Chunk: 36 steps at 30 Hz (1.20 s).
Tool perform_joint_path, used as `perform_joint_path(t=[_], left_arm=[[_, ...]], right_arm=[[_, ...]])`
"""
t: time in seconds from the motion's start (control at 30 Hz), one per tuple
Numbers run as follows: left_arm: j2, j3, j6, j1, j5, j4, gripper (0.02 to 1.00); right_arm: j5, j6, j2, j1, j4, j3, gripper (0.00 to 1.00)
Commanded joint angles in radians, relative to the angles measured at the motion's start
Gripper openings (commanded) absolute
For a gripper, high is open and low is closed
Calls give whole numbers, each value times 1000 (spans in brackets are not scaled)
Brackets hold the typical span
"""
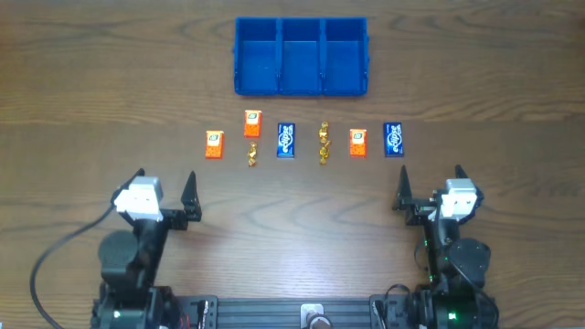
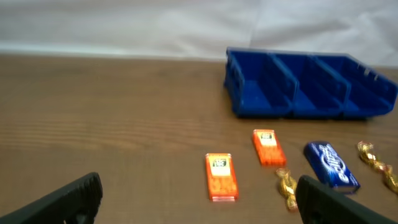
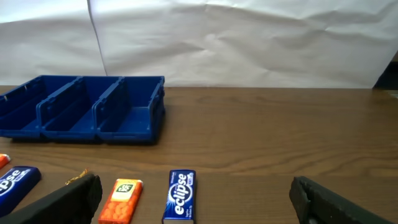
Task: Sort Candies Into Trays
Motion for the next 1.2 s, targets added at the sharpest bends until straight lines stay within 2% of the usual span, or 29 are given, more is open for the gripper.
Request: perform_joint_path(t=[0.03, 0.13, 0.27, 0.5, 0.53, 0.7, 0.9, 1.2], left_arm=[[418, 494, -42, 6, -8, -139, 1000], [811, 903, -69, -3, -4, -424, 1000], [1227, 1178, -79, -75, -5, -669, 998], [1564, 1185, -98, -114, -8, -681, 1000], [1607, 1184, -107, -127, -31, -684, 1000], [1701, 1179, -128, -153, -82, -691, 1000], [1776, 1159, -140, -163, -93, -660, 998], [1845, 1159, -158, -186, -112, -615, 816]], right_arm=[[-5, -15, -7, -4, -3, -5, 1000], [-5, -15, -7, -4, -3, -5, 1000], [-5, -15, -7, -5, -3, -5, 1000], [-5, -15, -7, -4, -3, -5, 1000], [-5, -15, -7, -4, -3, -5, 1000], [-5, -15, -7, -4, -3, -5, 1000], [-5, -15, -7, -5, -3, -5, 1000], [-5, -15, -7, -4, -3, -5, 1000]])
